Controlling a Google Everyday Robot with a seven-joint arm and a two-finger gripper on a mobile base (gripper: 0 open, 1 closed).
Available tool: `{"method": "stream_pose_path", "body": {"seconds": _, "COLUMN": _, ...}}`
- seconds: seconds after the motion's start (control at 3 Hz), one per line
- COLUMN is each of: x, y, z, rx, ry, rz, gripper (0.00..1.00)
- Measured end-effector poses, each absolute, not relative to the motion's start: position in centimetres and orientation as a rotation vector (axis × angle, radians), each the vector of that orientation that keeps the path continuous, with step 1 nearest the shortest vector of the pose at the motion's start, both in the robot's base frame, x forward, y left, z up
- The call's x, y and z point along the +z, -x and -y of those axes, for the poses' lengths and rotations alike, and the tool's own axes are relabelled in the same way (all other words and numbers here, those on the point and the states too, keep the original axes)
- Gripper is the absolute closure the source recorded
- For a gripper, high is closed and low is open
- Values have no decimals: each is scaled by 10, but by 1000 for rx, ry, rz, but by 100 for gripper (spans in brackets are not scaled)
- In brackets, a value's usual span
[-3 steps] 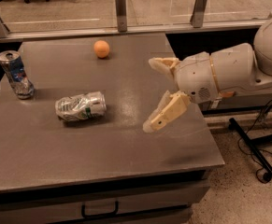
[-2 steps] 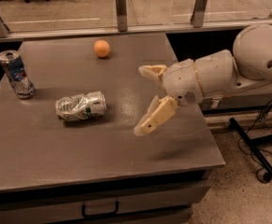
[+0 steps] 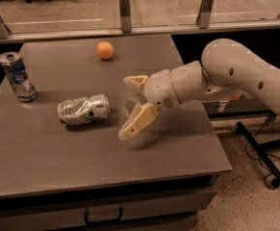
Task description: Move 7up can near orange
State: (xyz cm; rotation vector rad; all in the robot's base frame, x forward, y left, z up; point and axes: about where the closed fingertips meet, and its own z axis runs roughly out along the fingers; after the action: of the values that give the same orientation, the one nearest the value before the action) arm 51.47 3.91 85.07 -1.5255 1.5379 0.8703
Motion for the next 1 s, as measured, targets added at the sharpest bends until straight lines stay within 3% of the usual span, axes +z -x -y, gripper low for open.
{"method": "stream_pose_path", "body": {"seconds": 0.33, "x": 846, "y": -528, "z": -61, "rx": 902, "ry": 1523, "rz": -1511, "gripper": 0}}
{"method": "stream_pose_path", "body": {"seconds": 1.0, "x": 832, "y": -539, "z": -96, "rx": 968, "ry": 1540, "rz": -1494, "gripper": 42}}
